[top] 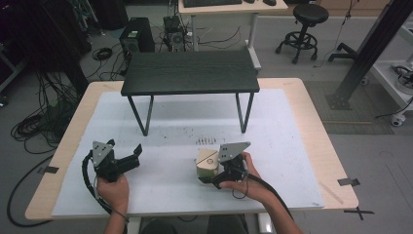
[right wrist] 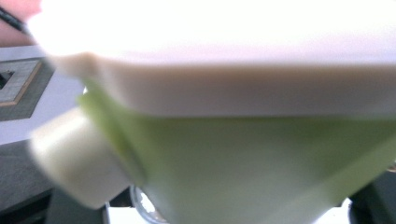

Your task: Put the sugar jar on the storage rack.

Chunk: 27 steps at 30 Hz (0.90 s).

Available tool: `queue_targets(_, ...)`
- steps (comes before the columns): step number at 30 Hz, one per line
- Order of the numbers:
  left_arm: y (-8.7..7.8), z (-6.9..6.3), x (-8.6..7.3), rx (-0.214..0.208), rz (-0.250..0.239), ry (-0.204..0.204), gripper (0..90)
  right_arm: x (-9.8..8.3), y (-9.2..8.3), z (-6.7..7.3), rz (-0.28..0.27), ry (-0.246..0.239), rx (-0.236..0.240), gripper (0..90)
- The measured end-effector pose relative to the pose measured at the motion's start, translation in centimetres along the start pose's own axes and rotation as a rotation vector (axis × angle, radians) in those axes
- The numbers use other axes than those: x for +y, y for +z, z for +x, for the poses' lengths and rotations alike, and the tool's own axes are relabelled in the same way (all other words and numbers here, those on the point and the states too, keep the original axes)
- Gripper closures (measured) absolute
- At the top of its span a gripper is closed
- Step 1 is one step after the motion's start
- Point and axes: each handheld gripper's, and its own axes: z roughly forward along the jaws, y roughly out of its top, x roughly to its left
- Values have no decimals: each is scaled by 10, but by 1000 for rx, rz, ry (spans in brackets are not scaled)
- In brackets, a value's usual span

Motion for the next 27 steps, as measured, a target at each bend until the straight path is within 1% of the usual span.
queue_targets(27,-1,0,0,2,-5,-1,6,0,-1,0,3,-8,-1,295)
